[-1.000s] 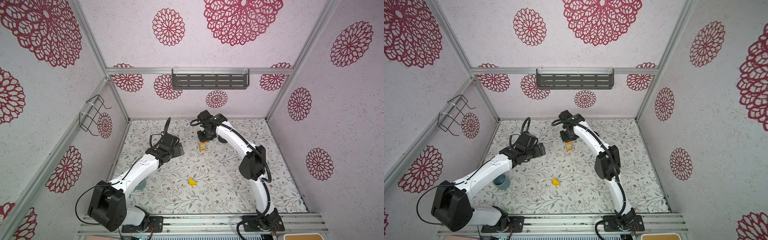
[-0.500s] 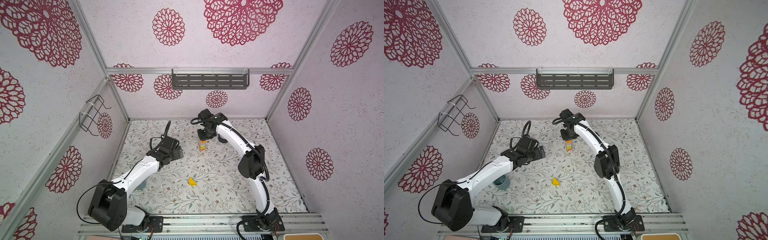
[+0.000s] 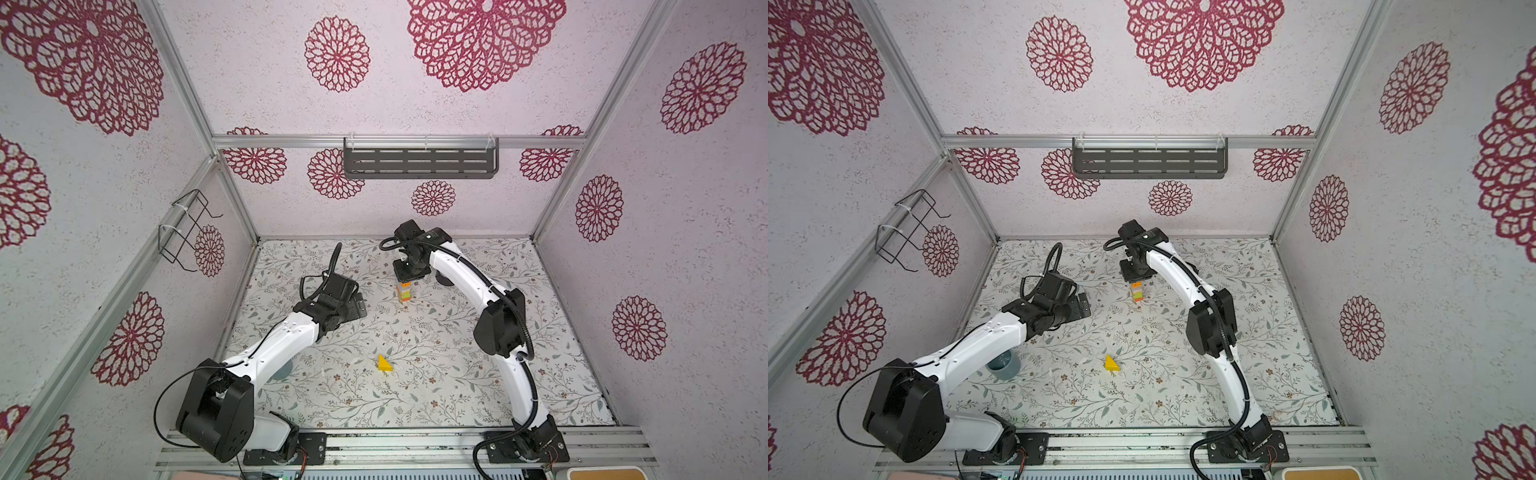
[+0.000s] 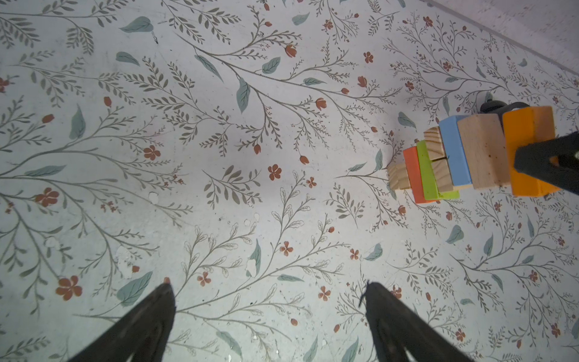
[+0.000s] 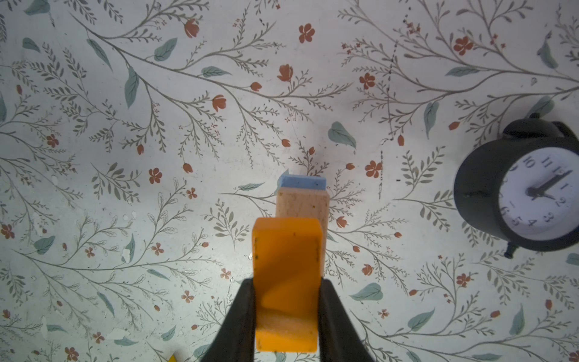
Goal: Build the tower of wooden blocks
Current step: 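Lower the orange block onto the top wooden block with the right gripper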
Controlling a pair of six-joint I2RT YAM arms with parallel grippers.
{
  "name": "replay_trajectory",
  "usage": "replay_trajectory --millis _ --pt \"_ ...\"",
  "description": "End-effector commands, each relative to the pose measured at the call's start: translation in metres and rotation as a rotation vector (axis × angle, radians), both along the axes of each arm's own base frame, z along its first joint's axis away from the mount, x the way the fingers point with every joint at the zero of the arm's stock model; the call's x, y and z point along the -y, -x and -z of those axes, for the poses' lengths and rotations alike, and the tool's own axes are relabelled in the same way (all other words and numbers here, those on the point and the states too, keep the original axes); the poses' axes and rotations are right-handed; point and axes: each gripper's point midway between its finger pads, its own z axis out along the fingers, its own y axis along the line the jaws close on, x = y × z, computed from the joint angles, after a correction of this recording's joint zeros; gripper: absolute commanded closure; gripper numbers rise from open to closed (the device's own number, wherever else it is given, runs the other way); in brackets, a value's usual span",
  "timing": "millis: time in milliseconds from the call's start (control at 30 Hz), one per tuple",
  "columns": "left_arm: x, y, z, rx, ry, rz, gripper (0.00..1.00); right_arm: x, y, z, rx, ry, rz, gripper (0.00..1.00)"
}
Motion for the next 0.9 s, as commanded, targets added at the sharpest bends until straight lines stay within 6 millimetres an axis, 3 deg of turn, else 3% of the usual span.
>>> replay_trajectory --millis 0,600,867 --pt "-0.002 -0.003 -0.003 0.012 0.006 -0.004 0.03 0.0 -0.006 -0.012 0.026 -0.022 0.023 0.8" --pt "-0.002 -0.003 -0.003 0.012 0.003 0.0 0.03 0.003 -0.009 -0.004 0.019 -0.008 0.036 0.78" --pt "-0.001 -0.003 0.001 0.001 0.005 0.004 0.03 0.002 -0.011 -0.001 0.018 -0.012 0.034 0.71"
